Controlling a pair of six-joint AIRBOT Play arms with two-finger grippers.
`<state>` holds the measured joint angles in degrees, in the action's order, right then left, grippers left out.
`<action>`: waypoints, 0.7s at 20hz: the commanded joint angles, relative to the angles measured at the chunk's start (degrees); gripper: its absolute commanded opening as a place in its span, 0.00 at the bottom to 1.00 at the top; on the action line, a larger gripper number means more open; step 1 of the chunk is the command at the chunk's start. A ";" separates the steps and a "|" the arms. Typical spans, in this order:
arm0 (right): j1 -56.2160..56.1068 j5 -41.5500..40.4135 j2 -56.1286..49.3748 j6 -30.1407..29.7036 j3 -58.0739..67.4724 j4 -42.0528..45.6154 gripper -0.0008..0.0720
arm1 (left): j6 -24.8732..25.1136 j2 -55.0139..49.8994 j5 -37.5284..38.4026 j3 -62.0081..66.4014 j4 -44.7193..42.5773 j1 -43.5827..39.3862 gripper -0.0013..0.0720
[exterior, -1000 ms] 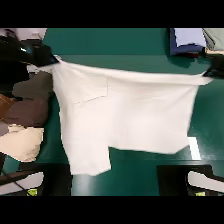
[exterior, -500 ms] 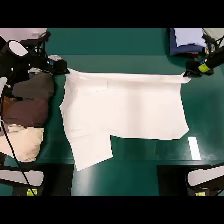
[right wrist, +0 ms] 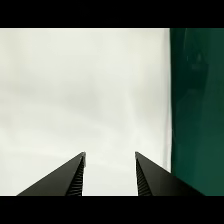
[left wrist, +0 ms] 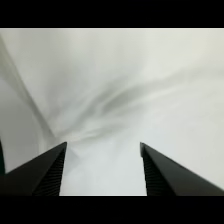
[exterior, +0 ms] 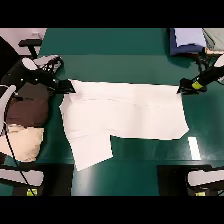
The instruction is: Fold the shirts.
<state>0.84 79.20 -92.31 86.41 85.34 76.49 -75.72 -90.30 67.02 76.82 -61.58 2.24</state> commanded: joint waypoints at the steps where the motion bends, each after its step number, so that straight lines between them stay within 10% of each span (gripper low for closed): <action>1: -0.04 1.29 2.93 -0.24 -1.77 -1.75 0.52 | -2.32 2.36 4.39 -1.14 -1.44 -0.07 0.77; 5: 0.00 3.26 14.12 -1.44 -6.34 -1.88 0.52 | -7.17 16.39 6.82 -14.03 -11.67 -0.07 0.77; 14: 0.00 0.09 30.10 -1.44 -20.41 -1.92 0.52 | -9.75 41.64 6.47 -51.10 1.18 -0.20 0.77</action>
<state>0.86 79.85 -65.36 84.99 67.40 74.63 -84.49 -53.80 73.73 33.67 -64.58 2.15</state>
